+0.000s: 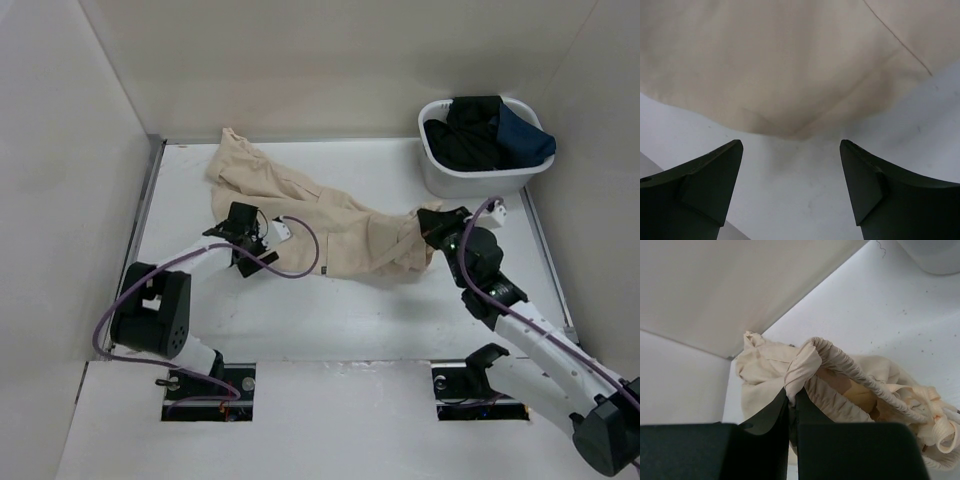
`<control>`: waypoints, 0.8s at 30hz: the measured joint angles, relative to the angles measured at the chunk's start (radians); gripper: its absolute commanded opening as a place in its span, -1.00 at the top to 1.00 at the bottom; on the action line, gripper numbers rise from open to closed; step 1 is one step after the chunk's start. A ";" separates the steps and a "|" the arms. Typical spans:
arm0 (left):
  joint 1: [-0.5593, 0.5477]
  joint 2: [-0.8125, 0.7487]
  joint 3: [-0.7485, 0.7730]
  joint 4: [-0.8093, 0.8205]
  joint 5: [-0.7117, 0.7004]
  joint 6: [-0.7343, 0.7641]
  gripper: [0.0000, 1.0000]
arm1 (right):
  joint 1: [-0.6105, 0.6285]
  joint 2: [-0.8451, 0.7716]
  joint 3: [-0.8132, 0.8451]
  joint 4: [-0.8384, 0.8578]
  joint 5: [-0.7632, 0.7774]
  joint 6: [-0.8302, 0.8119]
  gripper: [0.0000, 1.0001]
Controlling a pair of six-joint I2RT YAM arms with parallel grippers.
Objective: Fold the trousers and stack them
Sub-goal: Flatten the trousers out
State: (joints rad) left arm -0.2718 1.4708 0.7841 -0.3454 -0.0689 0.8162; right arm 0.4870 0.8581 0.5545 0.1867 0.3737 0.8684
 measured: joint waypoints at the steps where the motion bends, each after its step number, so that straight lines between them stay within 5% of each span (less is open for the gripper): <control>1: -0.003 0.027 0.007 0.031 -0.007 -0.002 -0.55 | 0.000 -0.011 0.000 0.000 0.000 0.000 0.95; 4: -0.022 0.092 0.034 0.099 -0.027 -0.004 -0.40 | -0.003 -0.048 0.000 -0.002 0.006 0.000 0.94; 5: -0.026 0.108 0.044 0.114 -0.033 -0.008 -0.23 | -0.004 -0.058 0.000 -0.002 0.008 0.000 0.94; 8: -0.034 0.169 0.077 0.154 -0.032 -0.043 0.71 | -0.028 -0.072 0.000 -0.003 0.008 -0.002 0.92; 10: -0.029 0.211 0.105 0.163 -0.037 -0.068 0.95 | -0.061 -0.050 0.003 -0.004 -0.005 -0.009 0.93; 14: 0.049 0.251 0.212 0.147 -0.050 -0.090 1.00 | -0.191 0.111 0.114 -0.053 -0.114 -0.058 0.95; 18: 0.212 0.253 0.500 0.111 -0.040 -0.055 1.00 | -0.290 0.274 0.355 -0.090 -0.270 -0.113 0.96; 24: 0.322 0.159 0.858 0.136 0.035 0.052 0.96 | -0.282 0.264 0.521 -0.040 -0.451 -0.163 0.95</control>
State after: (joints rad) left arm 0.0505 1.6299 1.6417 -0.2092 -0.0341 0.8680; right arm 0.2050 1.1221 1.0752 0.1471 -0.0772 0.7055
